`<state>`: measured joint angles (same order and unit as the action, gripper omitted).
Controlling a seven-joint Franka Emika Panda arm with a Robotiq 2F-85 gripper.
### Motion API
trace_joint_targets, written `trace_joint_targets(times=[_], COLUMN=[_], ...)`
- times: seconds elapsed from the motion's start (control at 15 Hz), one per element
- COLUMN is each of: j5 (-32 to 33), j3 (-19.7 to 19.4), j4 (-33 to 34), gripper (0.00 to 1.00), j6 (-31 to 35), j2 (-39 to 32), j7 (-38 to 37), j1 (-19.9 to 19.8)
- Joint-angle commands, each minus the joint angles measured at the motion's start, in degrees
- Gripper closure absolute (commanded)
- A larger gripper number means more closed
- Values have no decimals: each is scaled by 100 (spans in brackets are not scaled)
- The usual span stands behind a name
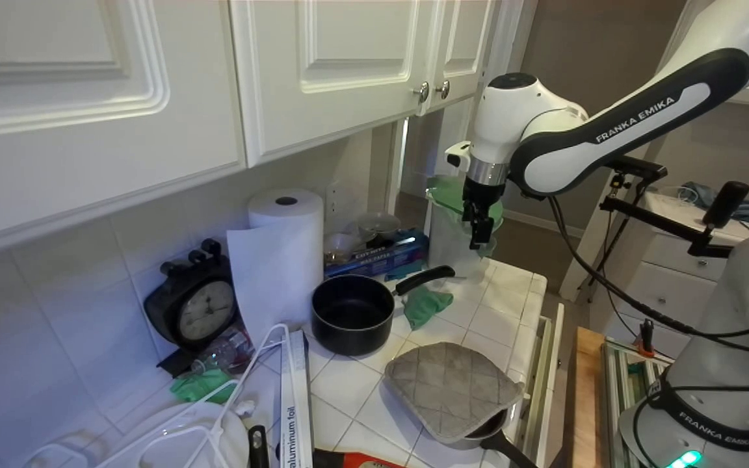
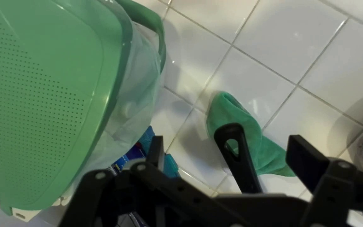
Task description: Turn on the light switch under the top cabinets
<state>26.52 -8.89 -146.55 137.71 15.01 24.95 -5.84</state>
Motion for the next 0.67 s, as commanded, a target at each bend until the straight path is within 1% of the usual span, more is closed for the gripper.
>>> trace_joint_targets(times=[0.0, 0.07, 0.13, 0.27, 0.4, 0.6], j5=[1093, 1603, 1981, 2908, 3817, 5189], j3=[105, 133, 101, 105, 115, 180], j4=[1, 39, 53, 150, 324, 651], gripper=[0, 0, 0, 0, 0, 0], j6=[605, 769, 992, 1358, 1637, 1844], j2=[-337, -471, -573, -830, -1050, -1269], j7=[-165, -258, -276, -580, -964, -1731], j1=[-297, -381, -399, -448, -426, -377])
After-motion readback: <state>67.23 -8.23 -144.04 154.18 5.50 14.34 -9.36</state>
